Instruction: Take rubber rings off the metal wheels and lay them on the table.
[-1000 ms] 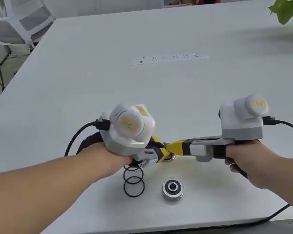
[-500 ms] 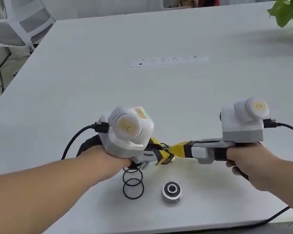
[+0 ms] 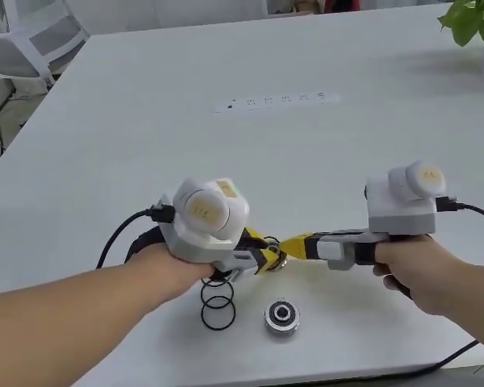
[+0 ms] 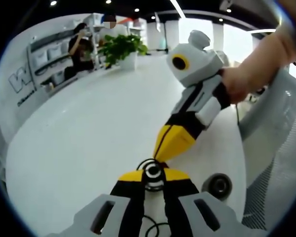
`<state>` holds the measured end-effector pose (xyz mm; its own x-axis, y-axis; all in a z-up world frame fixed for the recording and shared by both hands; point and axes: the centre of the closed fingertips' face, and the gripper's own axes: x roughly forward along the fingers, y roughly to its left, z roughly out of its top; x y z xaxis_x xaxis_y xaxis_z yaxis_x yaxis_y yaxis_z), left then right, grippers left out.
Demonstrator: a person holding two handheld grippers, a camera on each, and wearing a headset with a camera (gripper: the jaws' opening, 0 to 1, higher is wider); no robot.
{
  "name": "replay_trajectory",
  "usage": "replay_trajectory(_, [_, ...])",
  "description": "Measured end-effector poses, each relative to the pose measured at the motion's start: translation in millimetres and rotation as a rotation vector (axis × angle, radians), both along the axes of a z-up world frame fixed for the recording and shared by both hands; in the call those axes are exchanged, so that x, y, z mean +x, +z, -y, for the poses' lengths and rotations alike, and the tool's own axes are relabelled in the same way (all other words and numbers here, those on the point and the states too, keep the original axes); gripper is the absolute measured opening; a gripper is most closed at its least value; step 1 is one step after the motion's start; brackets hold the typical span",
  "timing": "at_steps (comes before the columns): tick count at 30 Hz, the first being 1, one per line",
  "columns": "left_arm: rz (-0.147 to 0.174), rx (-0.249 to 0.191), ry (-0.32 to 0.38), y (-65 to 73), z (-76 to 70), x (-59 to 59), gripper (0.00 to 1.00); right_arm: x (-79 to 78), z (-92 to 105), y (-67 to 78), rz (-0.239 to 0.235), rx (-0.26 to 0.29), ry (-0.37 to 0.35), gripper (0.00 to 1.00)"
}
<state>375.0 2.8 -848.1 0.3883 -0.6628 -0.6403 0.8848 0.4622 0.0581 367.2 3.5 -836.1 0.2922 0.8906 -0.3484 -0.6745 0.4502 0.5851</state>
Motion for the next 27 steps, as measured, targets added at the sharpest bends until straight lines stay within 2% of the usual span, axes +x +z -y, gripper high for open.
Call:
replay_trajectory(3, [-0.004,-0.004,-0.006,1.5,0.2,-1.7,0.19,-0.5,0.2,-0.3,-0.002,0.003,0.0,0.0])
replay_trajectory(6, [-0.003,-0.004,-0.011,2.1,-1.1,-3.7,0.19,-0.7,0.6,0.6,-0.001,0.005,-0.002,0.0])
replay_trajectory(12, [-0.01,-0.047,-0.002,12.2,-1.5,-6.2,0.21,0.0,0.7,3.1,-0.004,0.018,-0.007,0.0])
replay_trajectory(27, [-0.001,-0.093,0.014,26.6,-9.1,-9.4,0.29,1.4,1.1,11.1,-0.004,0.045,-0.011,0.0])
